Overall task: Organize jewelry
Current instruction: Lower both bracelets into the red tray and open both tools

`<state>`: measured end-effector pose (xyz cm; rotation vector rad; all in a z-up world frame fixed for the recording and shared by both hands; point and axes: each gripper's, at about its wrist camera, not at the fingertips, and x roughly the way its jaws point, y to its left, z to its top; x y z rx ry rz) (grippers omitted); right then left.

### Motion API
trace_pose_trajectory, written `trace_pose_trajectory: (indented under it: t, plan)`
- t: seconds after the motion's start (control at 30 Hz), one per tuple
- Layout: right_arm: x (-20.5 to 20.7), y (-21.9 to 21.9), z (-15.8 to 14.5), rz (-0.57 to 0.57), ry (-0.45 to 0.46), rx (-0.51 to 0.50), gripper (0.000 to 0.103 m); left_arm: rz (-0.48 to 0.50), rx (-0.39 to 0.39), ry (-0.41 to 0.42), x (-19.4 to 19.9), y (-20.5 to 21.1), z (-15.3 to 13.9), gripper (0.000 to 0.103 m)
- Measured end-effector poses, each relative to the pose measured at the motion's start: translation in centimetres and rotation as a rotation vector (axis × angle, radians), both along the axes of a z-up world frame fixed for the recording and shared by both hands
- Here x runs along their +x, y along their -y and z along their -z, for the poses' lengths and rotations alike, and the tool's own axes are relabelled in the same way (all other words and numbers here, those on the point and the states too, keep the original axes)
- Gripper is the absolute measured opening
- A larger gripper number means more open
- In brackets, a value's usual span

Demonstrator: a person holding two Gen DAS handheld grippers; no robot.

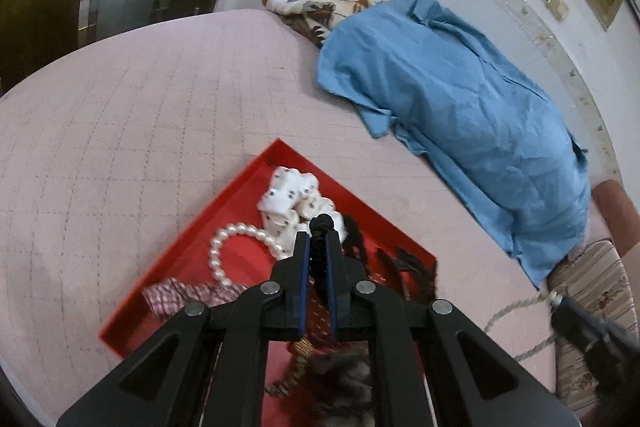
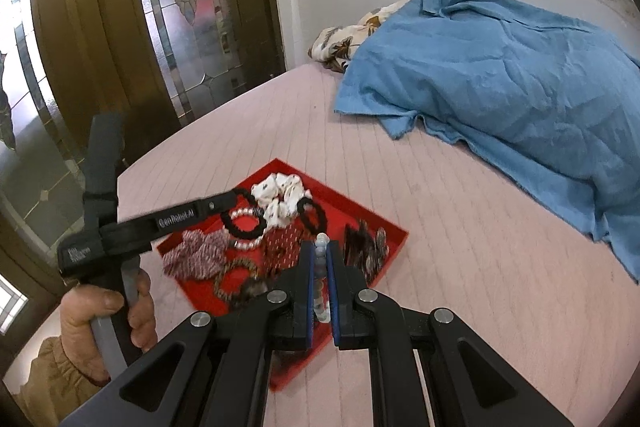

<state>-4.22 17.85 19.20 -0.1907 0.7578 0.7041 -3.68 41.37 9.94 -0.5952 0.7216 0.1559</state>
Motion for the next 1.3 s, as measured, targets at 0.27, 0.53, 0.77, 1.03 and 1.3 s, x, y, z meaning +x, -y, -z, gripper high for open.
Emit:
trace_pose_trajectory:
  t: [0.27, 0.53, 0.77, 1.03, 1.3]
  plan:
    - [3.2, -4.7, 1.1, -0.021, 0.018, -0.044, 0.007, -0.005, -0.004, -0.028, 0.4, -1.2, 1.6, 0.007]
    - [7.8, -8.6, 4.5, 0.011, -0.019, -0.113, 0.007, 0.016, 0.027, -0.071, 0.4, -1.1, 2.5, 0.007]
    - [10.1, -9.8, 7.9, 0.043, -0.082, -0.17, 0.007, -0.002, 0.097, -0.114, 0.7, -0.9, 3.1, 0.007]
    - [11.0, -10.0, 10.2, 0.059, -0.133, -0.207, 0.007, -0.018, 0.109, -0.156, 1.0, -1.3, 3.9, 0.007]
    - [11.1, -10.1, 11.2, 0.06, -0.153, -0.219, 0.007, -0.028, 0.119, -0.162, 0.9, -1.4, 4.0, 0.007]
